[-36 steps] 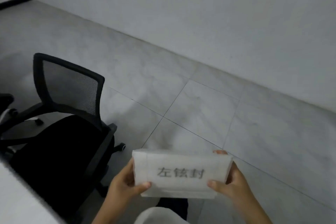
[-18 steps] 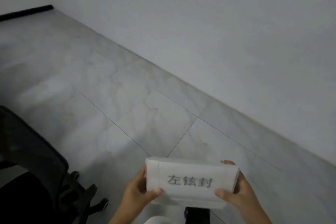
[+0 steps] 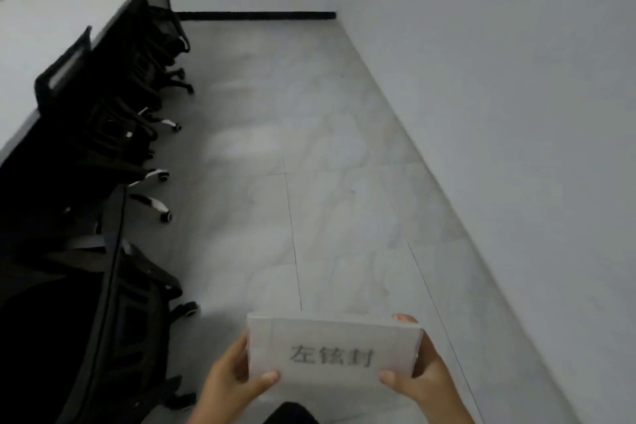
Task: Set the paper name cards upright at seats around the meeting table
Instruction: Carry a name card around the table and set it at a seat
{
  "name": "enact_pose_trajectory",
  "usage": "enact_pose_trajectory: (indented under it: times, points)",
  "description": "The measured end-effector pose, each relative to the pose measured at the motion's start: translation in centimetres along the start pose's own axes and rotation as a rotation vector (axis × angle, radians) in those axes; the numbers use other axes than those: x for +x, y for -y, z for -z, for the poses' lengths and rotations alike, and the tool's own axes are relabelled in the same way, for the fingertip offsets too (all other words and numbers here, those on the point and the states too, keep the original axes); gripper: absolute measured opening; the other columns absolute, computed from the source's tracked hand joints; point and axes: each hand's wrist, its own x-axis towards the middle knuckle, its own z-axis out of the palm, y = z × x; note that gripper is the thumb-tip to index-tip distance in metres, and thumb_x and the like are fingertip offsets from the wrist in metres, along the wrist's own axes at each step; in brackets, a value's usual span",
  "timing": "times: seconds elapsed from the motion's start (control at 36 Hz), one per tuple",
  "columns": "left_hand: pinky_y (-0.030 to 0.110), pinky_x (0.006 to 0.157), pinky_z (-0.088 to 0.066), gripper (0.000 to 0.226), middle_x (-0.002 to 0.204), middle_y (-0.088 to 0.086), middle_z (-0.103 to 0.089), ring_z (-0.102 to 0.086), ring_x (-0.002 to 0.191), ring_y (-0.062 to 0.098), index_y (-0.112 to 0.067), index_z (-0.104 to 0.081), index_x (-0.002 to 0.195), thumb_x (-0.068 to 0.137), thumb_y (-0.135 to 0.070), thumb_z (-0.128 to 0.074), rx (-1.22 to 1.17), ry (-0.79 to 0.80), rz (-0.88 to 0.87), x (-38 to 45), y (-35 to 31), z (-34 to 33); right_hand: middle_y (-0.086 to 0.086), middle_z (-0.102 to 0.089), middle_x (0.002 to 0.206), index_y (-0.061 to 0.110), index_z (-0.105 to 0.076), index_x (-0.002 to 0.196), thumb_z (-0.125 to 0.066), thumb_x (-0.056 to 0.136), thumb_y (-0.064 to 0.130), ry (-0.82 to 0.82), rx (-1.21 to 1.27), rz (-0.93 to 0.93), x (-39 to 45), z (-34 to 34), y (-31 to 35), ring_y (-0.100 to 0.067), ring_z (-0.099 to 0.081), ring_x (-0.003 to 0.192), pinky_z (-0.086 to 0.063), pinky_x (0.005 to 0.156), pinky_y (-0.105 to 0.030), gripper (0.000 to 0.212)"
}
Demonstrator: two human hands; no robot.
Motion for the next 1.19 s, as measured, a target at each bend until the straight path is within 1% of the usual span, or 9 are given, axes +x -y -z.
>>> enact_pose_trajectory:
  times: [0.25, 0.39, 0.5, 0.67, 0.83, 0.94, 1.03, 1.11, 1.19]
  points:
    - [0.012, 0.077, -0.049, 0.114, 0.083, -0.021, -0.073, -0.063, 0.087, -0.001, -0.024, -0.043, 0.119, 0.018, -0.055, -0.085, -0.032, -0.143, -0.009, 14.4, -3.0, 3.6, 0.006, -0.074, 0.067, 0.02, -0.05, 0.11, -0.088, 0.018, 0.02, 0.174, -0.084, 0.041, 18.3, -4.0, 7.2, -0.015, -0.068, 0.063, -0.054, 0.057, -0.022, 0.099]
    - [0.019, 0.083, -0.048, 0.117, 0.103, 0.004, -0.07, -0.063, 0.094, 0.009, -0.016, -0.04, 0.126, 0.024, -0.046, -0.089, -0.097, -0.205, -0.052, 23.2, -7.3, 6.5, 0.011, -0.073, 0.07, 0.021, -0.049, 0.113, -0.087, 0.024, 0.013, 0.241, -0.109, 0.101, 28.0, -7.6, 13.3, -0.011, -0.069, 0.066, -0.052, 0.055, -0.019, 0.098]
    - [0.016, 0.08, -0.048, 0.099, 0.086, -0.021, -0.072, -0.066, 0.088, 0.001, -0.022, -0.042, 0.121, 0.032, -0.028, -0.085, -0.16, -0.277, -0.042, 27.9, -9.8, 8.9, 0.007, -0.071, 0.069, 0.015, -0.049, 0.114, -0.075, 0.051, -0.015, 0.271, -0.139, 0.076, 33.9, -10.9, 17.0, -0.005, -0.068, 0.065, -0.05, 0.05, -0.014, 0.076]
    - [0.013, 0.079, -0.048, 0.118, 0.082, -0.023, -0.072, -0.065, 0.086, -0.002, -0.017, -0.041, 0.125, 0.02, -0.035, -0.091, -0.265, -0.404, -0.033, 33.2, -11.6, 13.1, 0.014, -0.073, 0.065, 0.011, -0.048, 0.118, -0.075, 0.048, -0.012, 0.465, -0.191, -0.009, 42.3, -17.1, 21.4, -0.003, -0.068, 0.065, -0.049, 0.051, -0.012, 0.079]
    - [0.01, 0.063, -0.051, 0.098, 0.072, -0.016, -0.072, -0.066, 0.075, -0.002, -0.005, -0.04, 0.129, 0.043, -0.004, -0.087, -0.375, -0.705, -0.022, 38.7, -12.9, 18.2, 0.016, -0.072, 0.078, 0.024, -0.052, 0.11, -0.09, 0.006, 0.037, 0.725, -0.346, 0.051, 53.6, -27.3, 26.1, -0.005, -0.067, 0.067, -0.053, 0.063, -0.022, 0.111]
    - [0.01, 0.062, -0.051, 0.117, 0.077, -0.013, -0.073, -0.067, 0.077, -0.001, -0.009, -0.042, 0.128, 0.024, -0.023, -0.093, -0.46, -0.915, -0.029, 41.1, -14.0, 21.3, 0.011, -0.061, 0.106, 0.033, -0.052, 0.104, -0.084, 0.005, 0.056, 0.927, -0.438, 0.12, 59.3, -35.5, 29.8, -0.005, -0.067, 0.07, -0.052, 0.069, -0.025, 0.107]
    - [0.007, 0.061, -0.049, 0.115, 0.073, -0.021, -0.073, -0.066, 0.077, -0.005, -0.011, -0.043, 0.125, 0.023, -0.032, -0.092, -0.482, -1.093, -0.061, 42.4, -15.9, 23.2, 0.008, -0.064, 0.097, 0.028, -0.052, 0.104, -0.083, 0.002, 0.055, 1.101, -0.526, 0.157, 62.3, -41.0, 31.5, -0.002, -0.064, 0.062, -0.049, 0.059, -0.015, 0.111]
    - [0.005, 0.059, -0.048, 0.087, 0.065, -0.027, -0.069, -0.064, 0.069, -0.011, -0.009, -0.041, 0.128, 0.052, 0.003, -0.081, -0.535, -1.276, -0.025, 43.1, -17.3, 24.6, 0.008, -0.066, 0.085, 0.023, -0.05, 0.114, -0.09, 0.003, 0.034, 1.278, -0.582, 0.16, 64.4, -46.5, 32.6, -0.003, -0.064, 0.059, -0.05, 0.056, -0.013, 0.119]
    - [0.007, 0.063, -0.05, 0.088, 0.086, -0.017, -0.07, -0.065, 0.073, -0.007, -0.015, -0.04, 0.13, 0.053, 0.001, -0.081, -0.571, -1.386, 0.002, 43.3, -17.8, 26.3, 0.002, -0.062, 0.097, 0.025, -0.051, 0.109, -0.09, 0.004, 0.023, 1.375, -0.619, 0.135, 64.6, -52.0, 33.7, 0.002, -0.064, 0.06, -0.048, 0.054, -0.009, 0.112]
